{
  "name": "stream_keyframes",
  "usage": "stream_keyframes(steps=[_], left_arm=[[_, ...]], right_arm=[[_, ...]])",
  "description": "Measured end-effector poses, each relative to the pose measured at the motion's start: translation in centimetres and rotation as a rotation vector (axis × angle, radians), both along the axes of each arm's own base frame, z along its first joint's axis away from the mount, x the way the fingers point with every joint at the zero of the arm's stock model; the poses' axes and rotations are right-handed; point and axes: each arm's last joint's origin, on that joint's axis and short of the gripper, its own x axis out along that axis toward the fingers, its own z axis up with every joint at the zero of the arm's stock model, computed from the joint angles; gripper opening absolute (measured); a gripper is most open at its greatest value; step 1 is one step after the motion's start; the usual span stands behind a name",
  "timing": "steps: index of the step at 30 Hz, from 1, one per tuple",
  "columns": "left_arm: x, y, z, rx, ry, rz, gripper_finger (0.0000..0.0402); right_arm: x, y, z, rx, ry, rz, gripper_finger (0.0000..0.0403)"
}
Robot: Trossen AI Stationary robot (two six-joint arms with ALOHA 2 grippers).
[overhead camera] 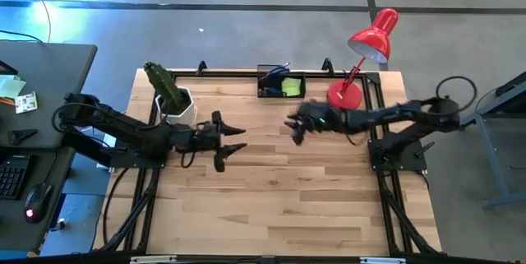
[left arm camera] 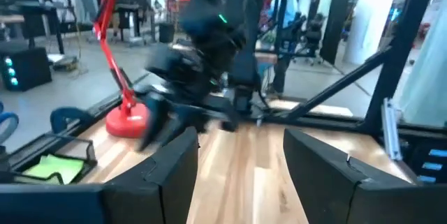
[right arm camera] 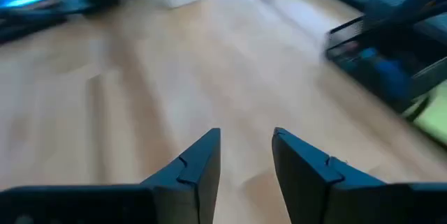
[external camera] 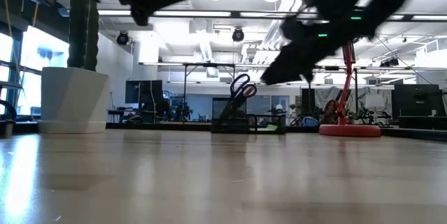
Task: Pick and place office supplies into organizer
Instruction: Return to Home Position
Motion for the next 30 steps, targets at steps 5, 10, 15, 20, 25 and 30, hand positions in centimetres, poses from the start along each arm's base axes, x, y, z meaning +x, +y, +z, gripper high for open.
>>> stream_keyframes(steps=[5,10,15,20,25,30], left_arm=[[-2.6,-1.3,0.4,0.021,-0.05,0.019,0.0182],[-5.8,-1.8,-0.1,0.024,-0.115,-0.032,0.0148],[-8.6,-1.4,-1.2,0.027,-0.179,-0.04,0.0113],[-10.5,-1.0,-2.5,0.021,-0.23,-0.049,0.0075],[-11.6,-1.0,-3.6,0.03,-0.247,-0.129,0.0029],[-12.2,-0.9,-3.7,0.033,-0.235,-0.155,0.0006]], right_arm=[[-5.0,2.6,-1.3,-0.011,-0.129,0.052,0.0126],[-9.3,3.7,-1.5,-0.068,-0.282,0.086,0.0126],[-12.9,4.0,-2.5,-0.125,-0.44,0.09,0.0126],[-14.1,4.0,-2.6,-0.133,-0.449,0.081,0.0126],[-14.7,4.2,-1.9,-0.163,-0.497,0.115,0.0126],[-15.1,4.3,-1.9,-0.176,-0.484,0.139,0.0126]])
